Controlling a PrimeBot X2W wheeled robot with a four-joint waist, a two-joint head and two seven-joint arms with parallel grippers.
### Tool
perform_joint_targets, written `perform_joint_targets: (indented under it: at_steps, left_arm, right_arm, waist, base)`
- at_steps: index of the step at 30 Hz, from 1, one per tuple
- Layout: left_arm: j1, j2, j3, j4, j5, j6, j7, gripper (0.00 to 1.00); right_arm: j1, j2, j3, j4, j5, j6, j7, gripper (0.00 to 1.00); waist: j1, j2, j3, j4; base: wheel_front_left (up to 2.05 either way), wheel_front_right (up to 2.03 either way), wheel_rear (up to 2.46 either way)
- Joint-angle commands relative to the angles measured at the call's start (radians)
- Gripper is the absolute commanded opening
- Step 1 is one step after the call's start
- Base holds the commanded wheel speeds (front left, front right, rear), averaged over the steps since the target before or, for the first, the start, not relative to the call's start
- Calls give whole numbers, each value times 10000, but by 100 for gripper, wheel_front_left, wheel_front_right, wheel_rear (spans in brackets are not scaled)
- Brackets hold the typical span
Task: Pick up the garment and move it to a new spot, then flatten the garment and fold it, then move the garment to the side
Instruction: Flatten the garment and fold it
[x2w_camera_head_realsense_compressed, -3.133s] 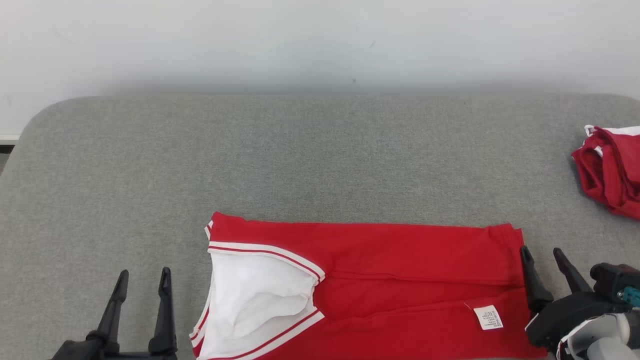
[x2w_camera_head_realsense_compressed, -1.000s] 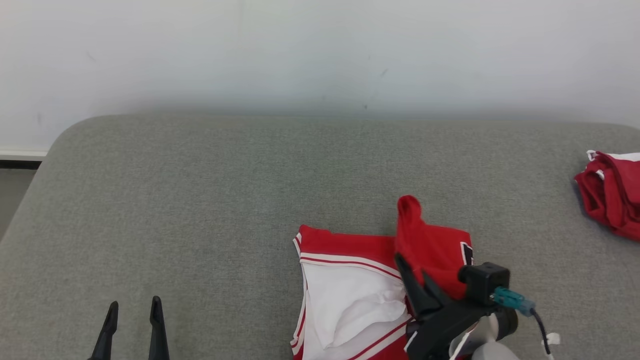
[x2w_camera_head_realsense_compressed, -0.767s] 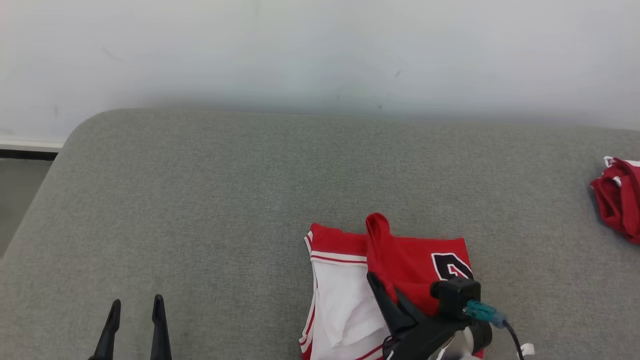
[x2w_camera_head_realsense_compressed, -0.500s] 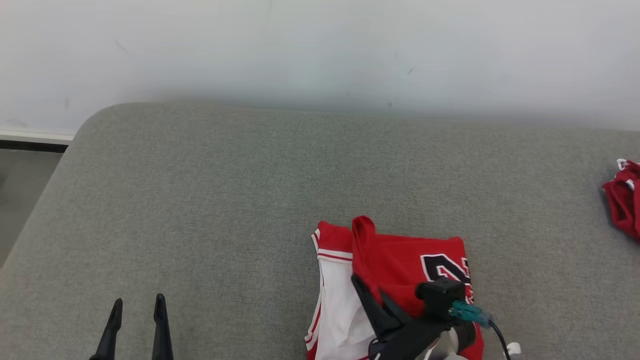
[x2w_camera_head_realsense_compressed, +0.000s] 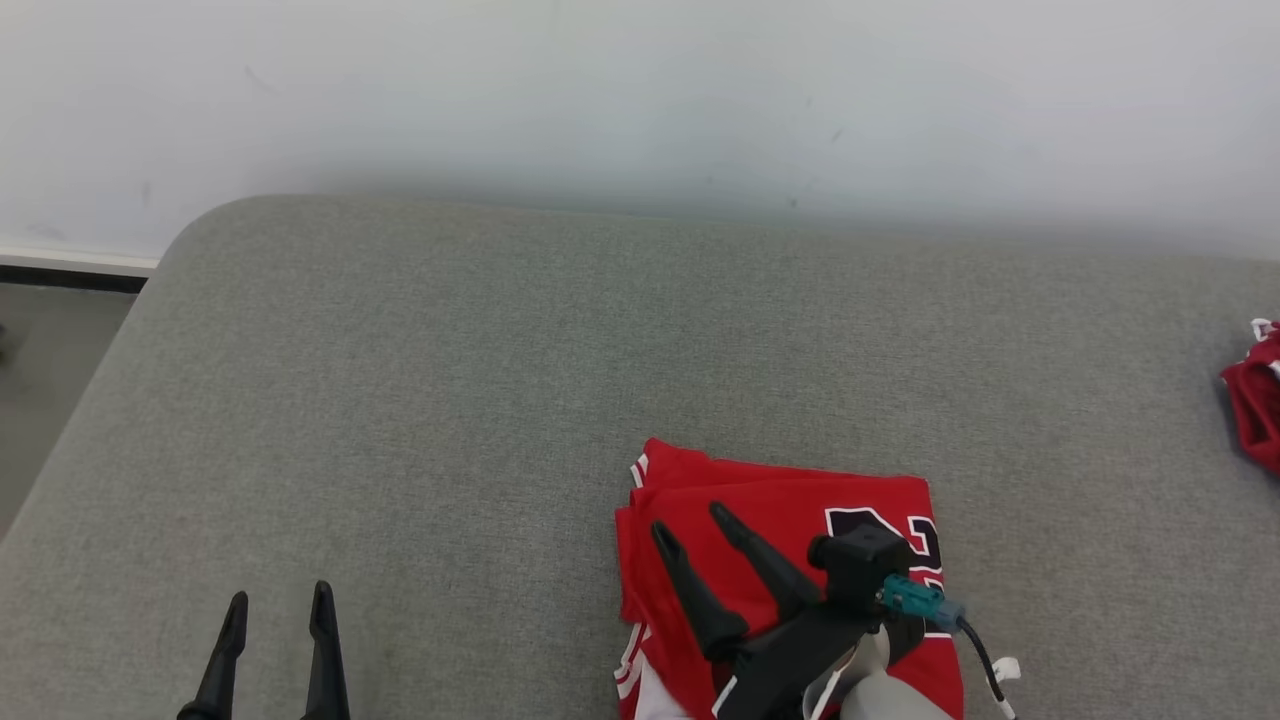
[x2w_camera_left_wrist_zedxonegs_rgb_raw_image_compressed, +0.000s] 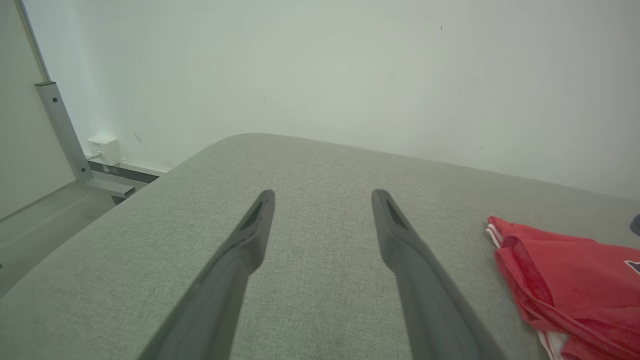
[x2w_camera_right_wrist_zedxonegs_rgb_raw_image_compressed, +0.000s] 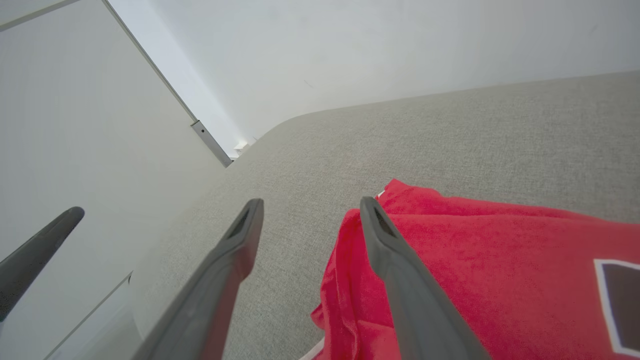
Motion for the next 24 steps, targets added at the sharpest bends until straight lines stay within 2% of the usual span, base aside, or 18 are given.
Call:
perform_joint_targets:
  at_steps: [1, 5, 9, 18, 24]
  left_arm:
    - [91, -9, 24, 27, -97, 18, -27, 100]
    - [109, -9, -6, 4, -51, 55, -27, 100]
    - [156, -9, 32, -61, 14, 67, -27, 100]
    - [279, -10, 90, -194, 231, 57, -27, 100]
    - [343, -9, 121, -232, 354, 40, -27, 100]
  right_arm:
    - [-133, -1, -46, -116, -79, -29, -123, 100]
    - [-267, -3, -596, -535, -420, -29, -320, 100]
    - [-105, -138, -1564, -1006, -1057, -29, -413, 100]
    - [1198, -810, -3695, -2319, -2076, -29, -456, 100]
    - [2158, -847, -4742, -3030, -2483, -29, -461, 100]
  waist:
    - [0, -1, -37, -86]
    - [0, -1, -120, -263]
    - [0, -1, -188, -445]
    - [0, -1, -269, -822]
    - [0, -1, -342, -1028]
  base:
    - [0, 0, 0]
    - [0, 0, 0]
    - [0, 0, 0]
    - [0, 0, 0]
    - [0, 0, 0]
